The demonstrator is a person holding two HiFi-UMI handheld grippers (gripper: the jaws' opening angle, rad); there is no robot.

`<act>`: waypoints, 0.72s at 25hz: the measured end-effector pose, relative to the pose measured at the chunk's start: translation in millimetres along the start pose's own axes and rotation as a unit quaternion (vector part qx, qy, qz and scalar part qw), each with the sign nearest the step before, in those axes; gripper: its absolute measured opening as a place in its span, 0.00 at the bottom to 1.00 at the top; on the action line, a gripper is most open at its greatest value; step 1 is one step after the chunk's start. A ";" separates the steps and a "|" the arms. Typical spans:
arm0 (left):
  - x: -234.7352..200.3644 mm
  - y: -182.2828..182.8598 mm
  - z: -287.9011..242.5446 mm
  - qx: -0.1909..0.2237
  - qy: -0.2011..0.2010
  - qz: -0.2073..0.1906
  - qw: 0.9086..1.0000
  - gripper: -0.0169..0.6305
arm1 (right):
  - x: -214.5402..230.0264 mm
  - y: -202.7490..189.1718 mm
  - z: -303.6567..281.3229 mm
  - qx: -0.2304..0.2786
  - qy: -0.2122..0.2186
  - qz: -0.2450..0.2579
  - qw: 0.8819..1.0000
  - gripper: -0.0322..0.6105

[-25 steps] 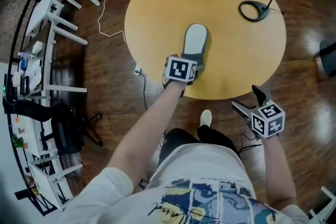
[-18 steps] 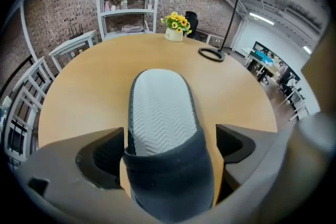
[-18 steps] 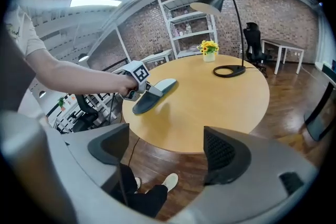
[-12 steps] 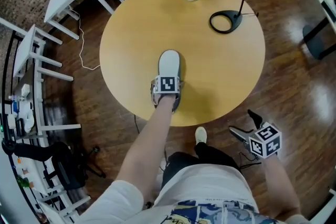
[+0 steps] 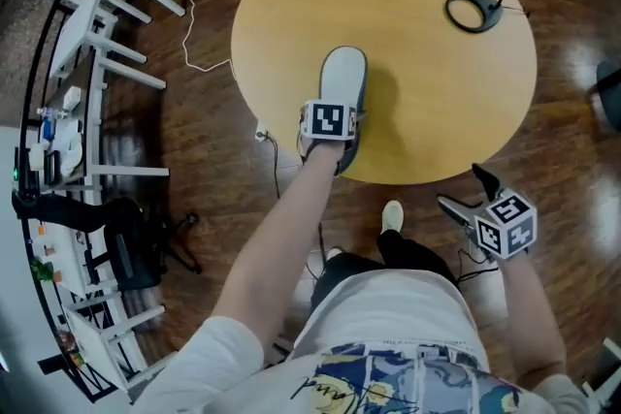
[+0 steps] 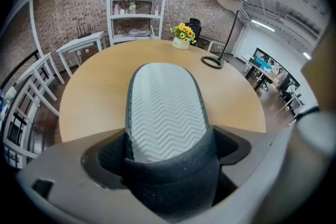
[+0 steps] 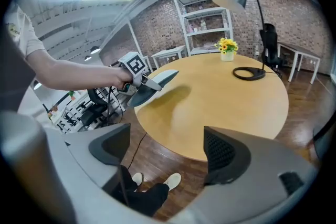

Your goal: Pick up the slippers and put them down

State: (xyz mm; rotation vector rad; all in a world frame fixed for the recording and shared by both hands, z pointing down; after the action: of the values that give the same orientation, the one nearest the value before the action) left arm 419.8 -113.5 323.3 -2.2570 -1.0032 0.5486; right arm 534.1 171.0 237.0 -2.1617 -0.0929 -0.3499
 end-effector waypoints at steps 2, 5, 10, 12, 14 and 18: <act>-18.8 -7.6 33.5 0.016 0.002 0.001 1.000 0.77 | -28.3 3.0 -12.0 -0.001 0.014 0.014 1.000 0.74; -50.8 -23.5 81.6 0.034 0.010 0.014 0.999 0.77 | -69.9 8.3 -28.5 -0.004 0.036 0.033 0.999 0.74; -125.3 -67.7 173.2 0.052 0.048 0.048 0.996 0.77 | -156.8 9.5 -55.9 -0.011 0.073 0.057 0.996 0.74; -156.9 -96.3 206.4 0.055 0.058 0.065 0.995 0.77 | -197.2 3.5 -68.8 -0.017 0.088 0.065 0.994 0.74; -192.2 -134.4 236.6 0.050 0.072 0.078 0.993 0.77 | -239.9 -7.3 -85.2 -0.022 0.102 0.069 0.992 0.74; -254.6 -218.8 281.0 0.031 0.096 0.096 0.990 0.77 | -315.7 -38.1 -117.8 -0.032 0.115 0.072 0.990 0.74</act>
State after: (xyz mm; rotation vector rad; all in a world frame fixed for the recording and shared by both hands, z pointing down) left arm -16.6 -92.4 295.1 -2.3143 -0.6694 0.4246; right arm 199.3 117.5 241.4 -2.1608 0.2060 -0.5213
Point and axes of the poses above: the fingertips, and each gripper's own axes: z backward along the fingers, x to its right, y out of its top, the point moved 2 cm from there along z, backward along the fingers, and after that the axes turned 12 degrees about x, right-handed, at the moved point
